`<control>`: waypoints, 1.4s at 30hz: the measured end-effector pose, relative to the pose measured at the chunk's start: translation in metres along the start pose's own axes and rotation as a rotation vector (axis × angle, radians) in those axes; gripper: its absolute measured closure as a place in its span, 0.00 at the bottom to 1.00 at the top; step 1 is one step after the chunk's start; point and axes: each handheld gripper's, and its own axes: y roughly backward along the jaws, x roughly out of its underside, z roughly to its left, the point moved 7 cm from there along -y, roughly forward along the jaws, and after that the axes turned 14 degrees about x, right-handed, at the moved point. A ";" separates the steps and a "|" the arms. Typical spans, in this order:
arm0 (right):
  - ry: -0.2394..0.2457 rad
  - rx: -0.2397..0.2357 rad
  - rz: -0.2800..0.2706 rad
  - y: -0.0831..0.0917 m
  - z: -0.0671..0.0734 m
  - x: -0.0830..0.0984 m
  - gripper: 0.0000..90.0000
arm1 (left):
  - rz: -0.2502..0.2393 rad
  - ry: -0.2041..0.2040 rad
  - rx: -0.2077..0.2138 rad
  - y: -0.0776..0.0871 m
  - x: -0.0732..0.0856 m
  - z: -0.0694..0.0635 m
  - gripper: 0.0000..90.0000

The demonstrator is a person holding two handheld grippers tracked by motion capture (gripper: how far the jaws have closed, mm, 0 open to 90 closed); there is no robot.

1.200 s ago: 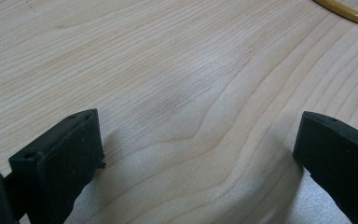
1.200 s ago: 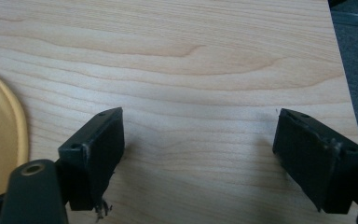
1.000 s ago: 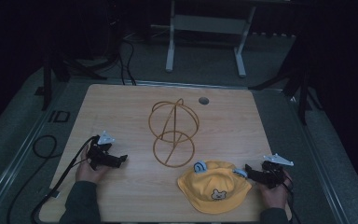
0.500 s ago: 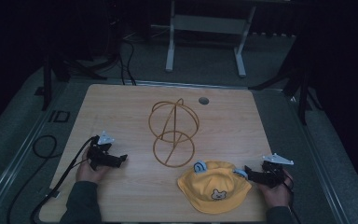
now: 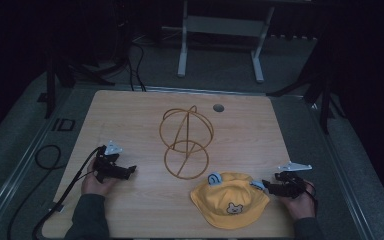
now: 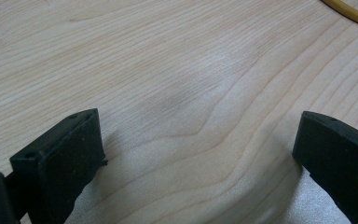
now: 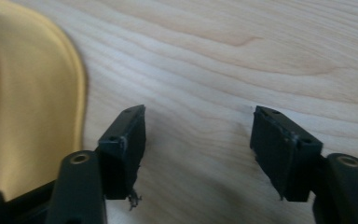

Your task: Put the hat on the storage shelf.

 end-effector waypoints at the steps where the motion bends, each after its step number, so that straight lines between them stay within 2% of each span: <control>1: 0.011 -0.004 0.005 0.001 0.000 0.000 0.42 | 0.000 0.000 -0.001 0.000 0.000 0.000 0.02; 12: 0.033 -0.078 -0.005 0.018 0.001 -0.012 0.48 | -0.004 0.015 -0.015 0.001 0.001 0.000 0.02; 17: 0.067 -0.101 -0.030 0.032 0.003 -0.021 0.49 | -0.005 0.018 -0.019 0.001 0.001 0.000 0.02; 21: 0.089 -0.116 -0.022 0.043 0.004 -0.026 0.49 | -0.006 0.020 -0.021 0.001 0.001 0.000 0.02; 31: 0.125 -0.157 -0.011 0.056 0.000 -0.033 0.50 | -0.007 0.025 -0.025 0.001 0.001 0.000 0.02; 42: 0.192 -0.207 -0.028 0.073 0.003 -0.043 0.54 | -0.008 0.030 -0.030 0.001 0.001 0.000 0.02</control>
